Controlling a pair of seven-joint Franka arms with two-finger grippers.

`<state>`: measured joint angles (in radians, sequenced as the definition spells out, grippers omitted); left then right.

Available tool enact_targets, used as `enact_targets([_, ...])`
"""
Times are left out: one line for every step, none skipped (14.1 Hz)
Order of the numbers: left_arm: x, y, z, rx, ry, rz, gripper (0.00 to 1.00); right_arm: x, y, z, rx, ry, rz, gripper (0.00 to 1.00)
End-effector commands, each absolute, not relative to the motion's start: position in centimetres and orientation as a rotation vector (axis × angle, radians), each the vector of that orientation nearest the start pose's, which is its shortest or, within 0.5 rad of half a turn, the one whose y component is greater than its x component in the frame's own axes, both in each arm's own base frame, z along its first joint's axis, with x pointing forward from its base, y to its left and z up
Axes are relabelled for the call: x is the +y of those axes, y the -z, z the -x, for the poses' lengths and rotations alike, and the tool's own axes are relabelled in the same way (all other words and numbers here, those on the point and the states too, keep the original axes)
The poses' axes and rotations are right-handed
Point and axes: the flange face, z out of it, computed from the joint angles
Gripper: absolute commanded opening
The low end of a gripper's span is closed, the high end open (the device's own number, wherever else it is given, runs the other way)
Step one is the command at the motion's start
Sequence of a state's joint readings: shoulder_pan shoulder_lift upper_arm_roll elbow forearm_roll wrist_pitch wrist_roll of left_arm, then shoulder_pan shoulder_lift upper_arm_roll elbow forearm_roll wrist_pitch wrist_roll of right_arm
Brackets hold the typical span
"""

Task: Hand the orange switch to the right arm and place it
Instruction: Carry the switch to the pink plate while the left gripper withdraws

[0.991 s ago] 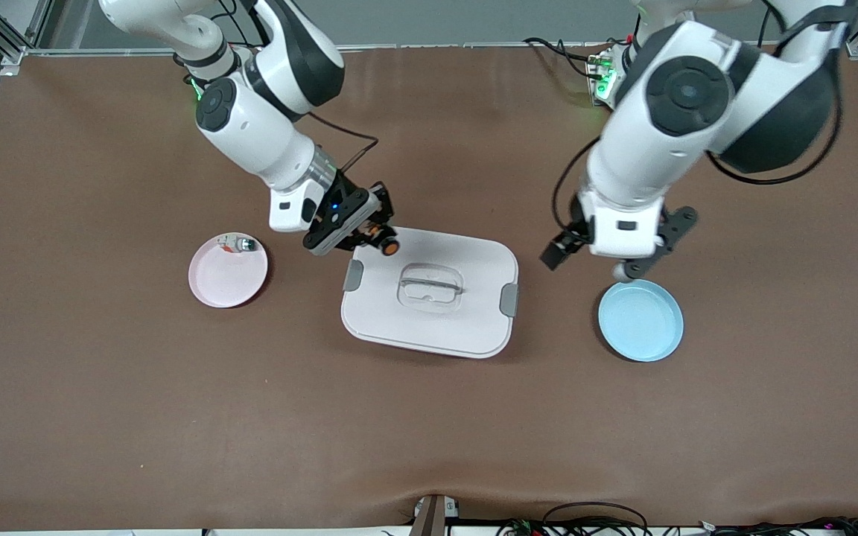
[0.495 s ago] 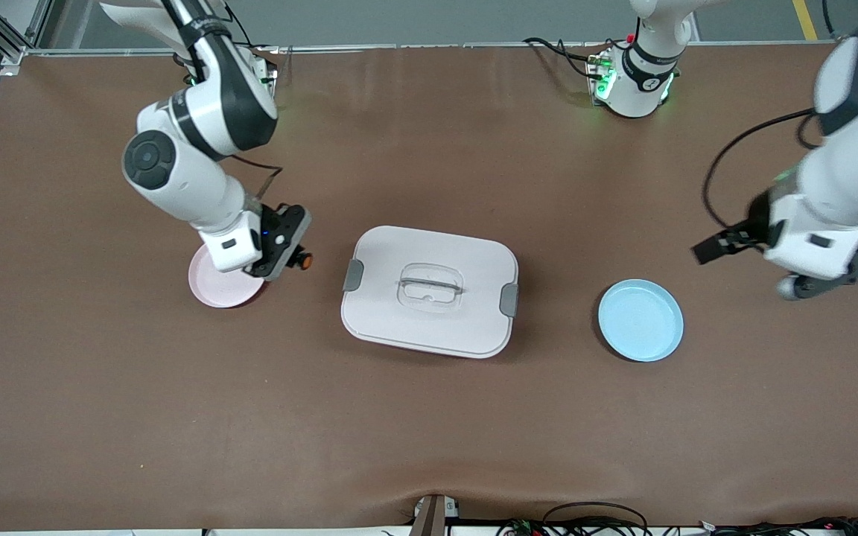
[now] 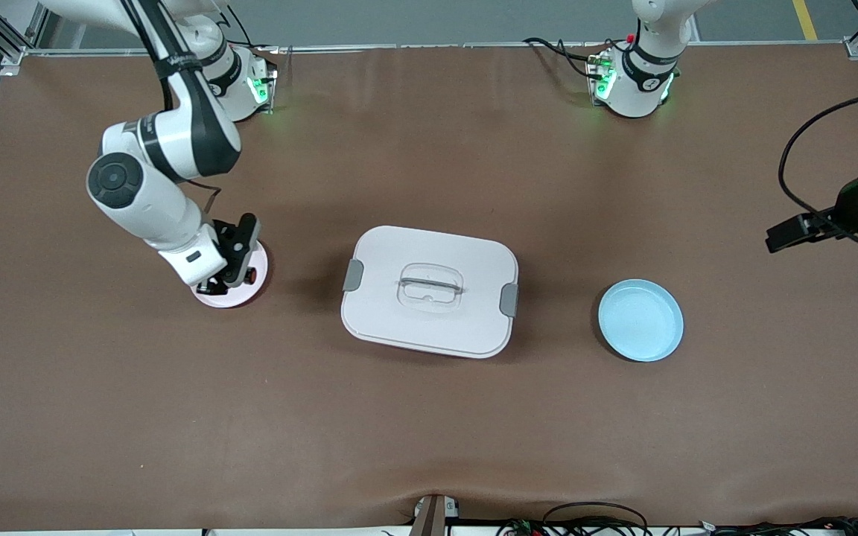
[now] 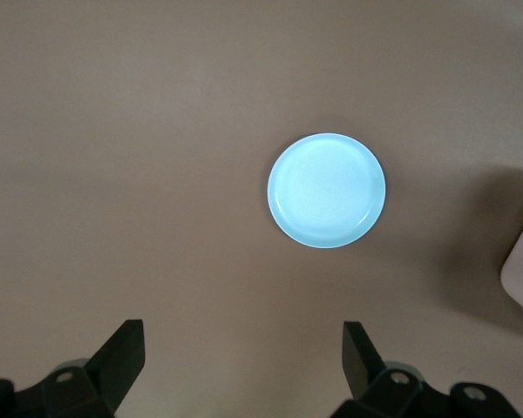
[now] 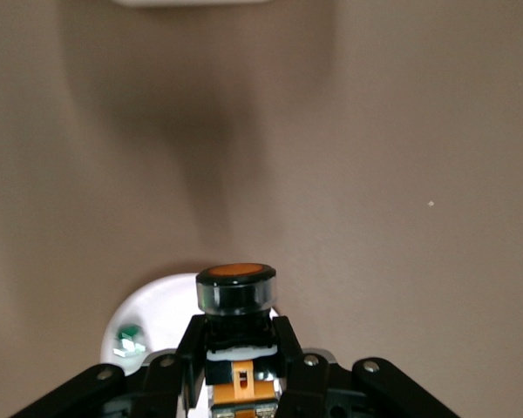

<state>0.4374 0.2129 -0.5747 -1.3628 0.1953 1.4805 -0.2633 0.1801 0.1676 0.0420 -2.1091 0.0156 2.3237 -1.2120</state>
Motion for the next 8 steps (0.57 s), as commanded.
enact_targets([-1.0,-63.8,-57.7,-0.071,-0.062,2.986,1.00,8.0,-31.6,-54.8,-2.218,0.145,2.301,0.00])
enact_targets([0.4,-64.3,-57.5,-0.015,-0.059,2.997,1.00,5.7,-30.6,-54.9,-2.245,0.163,2.294,0.00])
enact_targets([0.6,-64.4,-57.4,0.063,-0.065,3.025,1.00,4.3,-29.1,-54.8,-2.268,0.166,2.279,0.00])
enact_targets([0.9,-64.6,-57.2,0.097,-0.064,3.039,1.00,3.1,-28.0,-54.7,-2.285,0.180,2.274,0.00])
enact_targets([1.1,-65.2,-56.9,0.090,-0.051,3.037,1.00,2.3,-26.8,-54.5,-2.276,0.174,2.280,0.00])
enact_targets([1.1,-65.5,-56.6,0.087,-0.044,3.048,1.00,2.2,-26.0,-54.5,-2.276,0.176,2.281,0.00])
enact_targets([1.2,-65.8,-56.2,0.067,-0.040,3.066,1.00,2.2,-25.1,-54.5,-2.276,0.182,2.281,0.00])
enact_targets([1.2,-65.0,-55.5,0.045,-0.064,3.102,1.00,2.1,-24.1,-54.7,-2.276,0.197,2.289,0.00])
